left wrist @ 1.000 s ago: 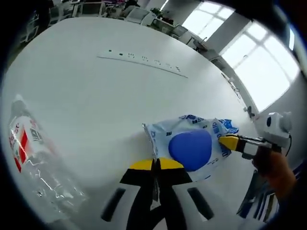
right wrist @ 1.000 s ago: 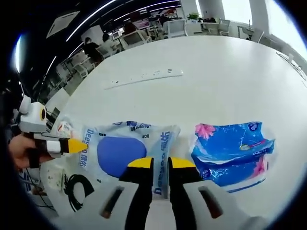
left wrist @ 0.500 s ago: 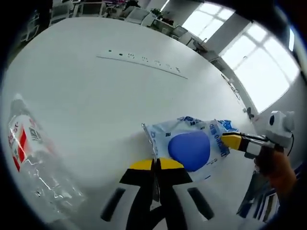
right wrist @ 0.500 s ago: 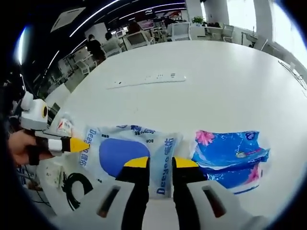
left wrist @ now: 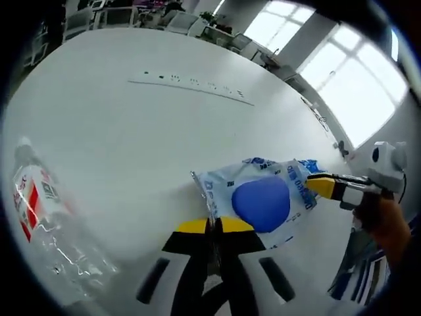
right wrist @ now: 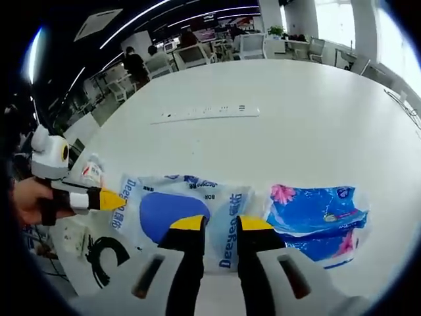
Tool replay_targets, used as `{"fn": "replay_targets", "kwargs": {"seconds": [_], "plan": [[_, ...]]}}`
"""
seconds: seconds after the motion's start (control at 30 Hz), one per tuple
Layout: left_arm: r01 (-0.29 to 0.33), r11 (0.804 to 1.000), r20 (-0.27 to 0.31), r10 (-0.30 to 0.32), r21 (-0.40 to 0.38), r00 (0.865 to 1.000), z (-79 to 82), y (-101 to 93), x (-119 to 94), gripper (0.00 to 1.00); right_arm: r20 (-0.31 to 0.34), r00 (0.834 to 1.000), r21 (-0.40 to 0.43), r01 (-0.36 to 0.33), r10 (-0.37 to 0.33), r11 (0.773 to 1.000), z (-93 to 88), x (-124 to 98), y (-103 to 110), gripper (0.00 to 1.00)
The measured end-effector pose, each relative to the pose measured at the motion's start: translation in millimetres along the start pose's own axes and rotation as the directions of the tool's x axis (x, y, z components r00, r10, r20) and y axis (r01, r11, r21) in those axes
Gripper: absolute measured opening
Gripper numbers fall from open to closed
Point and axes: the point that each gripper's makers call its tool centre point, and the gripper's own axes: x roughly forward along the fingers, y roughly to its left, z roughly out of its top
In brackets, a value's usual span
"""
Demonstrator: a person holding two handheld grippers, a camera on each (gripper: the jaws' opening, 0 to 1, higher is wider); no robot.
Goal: Arrange the tabletop items into an orderly group along one side of the table until the central work area is clear of visible clutter.
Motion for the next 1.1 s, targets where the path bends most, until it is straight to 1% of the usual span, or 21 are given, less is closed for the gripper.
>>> {"fn": "replay_targets", "kwargs": {"seconds": [0.17,0.37,0.43,0.67,0.9,1.1], "plan": [[-0.005,1.0,0.003,0.005,0.007,1.0,0.0,1.4,-1,0.03,0.004,1.0,-0.001,-0.007,0.007,1.0,1.2,-1,4,0.17],[0.005,1.0,0.002,-0.005,0.014,1.0,-0.7,0.5,-2,0.06,0.015,1.0,-0.007,-0.012,0.012,1.0,4.5,-3,6,0.16],[0.003,0.999,0.001,-0.003,0.034,1.0,-0.7,0.6,-4,0.07,0.015,1.0,-0.009,-0.013,0.014,1.0,5.2,-4,7,0.16],[0.007,0.999,0.019,-0.008,0.036,1.0,4.7,-0.3,-11,0.1,0.027,0.999,-0.014,-0.021,0.022,1.0,8.5,-6,10,0.18],[0.012,0.998,0.032,-0.014,0.058,0.999,7.4,-2.2,-18,0.16,0.036,0.999,-0.025,-0.035,0.036,0.999,11.9,-7,12,0.21],[0.023,0.998,0.057,-0.027,0.066,0.998,13.7,-6.5,-27,0.23,0.036,0.998,-0.035,-0.044,0.045,0.998,13.1,-12,14,0.23]]}}
